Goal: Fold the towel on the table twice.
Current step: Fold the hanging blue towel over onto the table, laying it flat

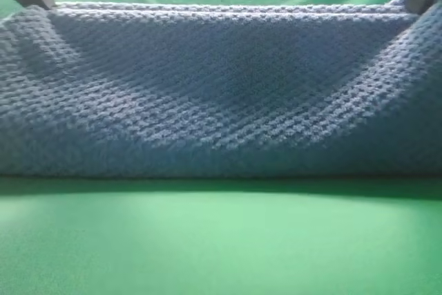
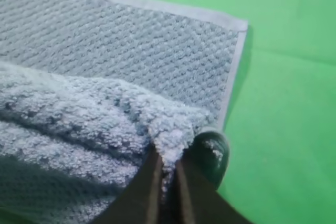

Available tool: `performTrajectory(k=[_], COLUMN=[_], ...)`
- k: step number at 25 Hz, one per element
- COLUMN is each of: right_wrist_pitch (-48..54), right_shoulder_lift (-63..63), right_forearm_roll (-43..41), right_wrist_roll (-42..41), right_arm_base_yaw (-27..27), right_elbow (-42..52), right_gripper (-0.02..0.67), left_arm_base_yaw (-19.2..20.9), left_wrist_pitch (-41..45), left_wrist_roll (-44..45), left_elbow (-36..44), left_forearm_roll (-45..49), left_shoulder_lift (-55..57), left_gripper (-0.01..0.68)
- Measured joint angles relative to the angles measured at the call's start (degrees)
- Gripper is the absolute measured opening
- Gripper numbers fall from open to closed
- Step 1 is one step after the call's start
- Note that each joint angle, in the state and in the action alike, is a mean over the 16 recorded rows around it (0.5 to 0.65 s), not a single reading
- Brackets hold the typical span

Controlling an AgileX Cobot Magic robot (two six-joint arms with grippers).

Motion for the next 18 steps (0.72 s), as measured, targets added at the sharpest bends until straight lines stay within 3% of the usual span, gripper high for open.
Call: performTrajectory(k=[7,18], right_wrist_pitch=[-1.64,-5.52], right_shoulder_lift=[9.24,19.96], right_forearm_roll=[-0.67,-0.89], right_wrist_roll=[-2.65,-4.12], right_arm_base_yaw=[-1.23,-2.24], right_elbow=[-7.58,-14.14], right_gripper=[0.000,0.000], left_arm_base_yaw=[0.08,0.21], left_wrist_pitch=[-2.45,-8.75], left_wrist_roll=[0.52,0.79], left_elbow=[-5.31,-6.53], left_forearm_roll=[0.61,0.72], left_shoulder_lift=[8.19,15.00], left_gripper=[0.000,0.000])
